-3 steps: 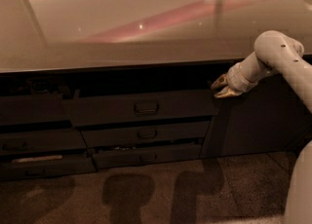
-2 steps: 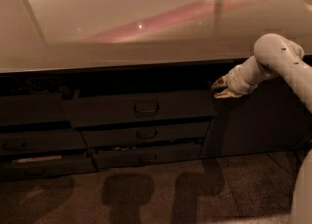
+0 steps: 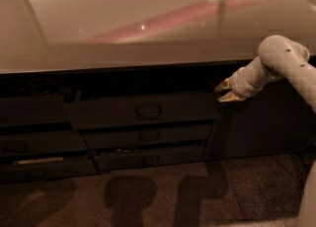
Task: Open top drawer
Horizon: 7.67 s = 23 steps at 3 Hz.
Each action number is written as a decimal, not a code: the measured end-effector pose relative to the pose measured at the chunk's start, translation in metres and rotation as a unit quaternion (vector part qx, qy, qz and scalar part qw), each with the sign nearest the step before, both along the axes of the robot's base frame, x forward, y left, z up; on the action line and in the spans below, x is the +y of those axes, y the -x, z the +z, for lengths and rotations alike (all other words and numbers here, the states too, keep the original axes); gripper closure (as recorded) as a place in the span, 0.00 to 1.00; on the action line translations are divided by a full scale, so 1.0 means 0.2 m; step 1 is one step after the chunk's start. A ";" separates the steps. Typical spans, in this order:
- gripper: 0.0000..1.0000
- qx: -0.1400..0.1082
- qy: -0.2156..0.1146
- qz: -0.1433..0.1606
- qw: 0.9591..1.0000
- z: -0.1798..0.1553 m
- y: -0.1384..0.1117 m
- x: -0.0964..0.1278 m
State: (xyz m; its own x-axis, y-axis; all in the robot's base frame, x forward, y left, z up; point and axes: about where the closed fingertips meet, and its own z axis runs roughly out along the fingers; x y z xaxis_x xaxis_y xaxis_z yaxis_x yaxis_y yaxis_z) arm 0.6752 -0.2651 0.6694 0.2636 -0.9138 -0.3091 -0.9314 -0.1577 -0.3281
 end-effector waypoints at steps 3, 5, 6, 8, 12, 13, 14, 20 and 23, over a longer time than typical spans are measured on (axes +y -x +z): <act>1.00 -0.031 0.007 0.010 0.999 0.17 0.09 -0.01; 1.00 -0.052 0.015 0.038 0.998 0.30 0.18 0.15; 1.00 -0.050 0.037 0.041 0.997 0.30 0.06 0.19; 1.00 -0.070 0.050 0.057 0.995 0.27 0.09 0.23; 1.00 -0.139 0.093 0.062 0.984 0.25 -0.10 0.23; 1.00 -0.139 0.093 0.062 0.984 0.24 -0.10 0.23; 1.00 -0.110 0.104 0.047 0.987 0.14 -0.15 0.17; 0.81 -0.074 0.143 0.071 0.984 -0.02 -0.17 0.29; 0.11 -0.101 0.148 0.059 0.982 0.10 0.01 0.27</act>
Offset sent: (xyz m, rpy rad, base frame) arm -0.3173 -0.0219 -0.2522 -0.2368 0.0050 0.1103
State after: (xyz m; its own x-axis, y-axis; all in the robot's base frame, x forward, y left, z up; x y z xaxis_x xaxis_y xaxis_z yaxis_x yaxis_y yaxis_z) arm 0.6728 -0.2115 0.6901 0.4022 -0.9149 0.0348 -0.8210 -0.3773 -0.4286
